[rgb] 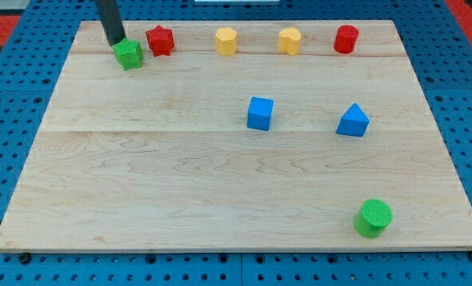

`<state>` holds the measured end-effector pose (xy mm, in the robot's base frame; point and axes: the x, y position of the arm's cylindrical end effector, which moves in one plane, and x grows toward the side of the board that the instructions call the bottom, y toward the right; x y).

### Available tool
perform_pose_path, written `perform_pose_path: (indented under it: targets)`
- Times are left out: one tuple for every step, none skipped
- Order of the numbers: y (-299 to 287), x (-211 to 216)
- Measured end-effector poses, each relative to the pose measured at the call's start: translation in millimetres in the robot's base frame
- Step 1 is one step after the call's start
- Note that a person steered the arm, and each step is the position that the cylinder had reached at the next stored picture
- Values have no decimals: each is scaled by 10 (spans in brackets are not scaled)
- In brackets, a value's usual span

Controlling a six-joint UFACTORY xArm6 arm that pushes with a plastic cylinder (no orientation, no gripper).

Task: Move green star to the left of blue cube

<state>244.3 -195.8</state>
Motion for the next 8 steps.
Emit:
perform_pose_path:
  targets:
    - [250,243]
    - [365,583]
    - [108,643]
    - [10,899]
    - [10,951]
    - [10,1029]
    - [10,1029]
    - [10,1055]
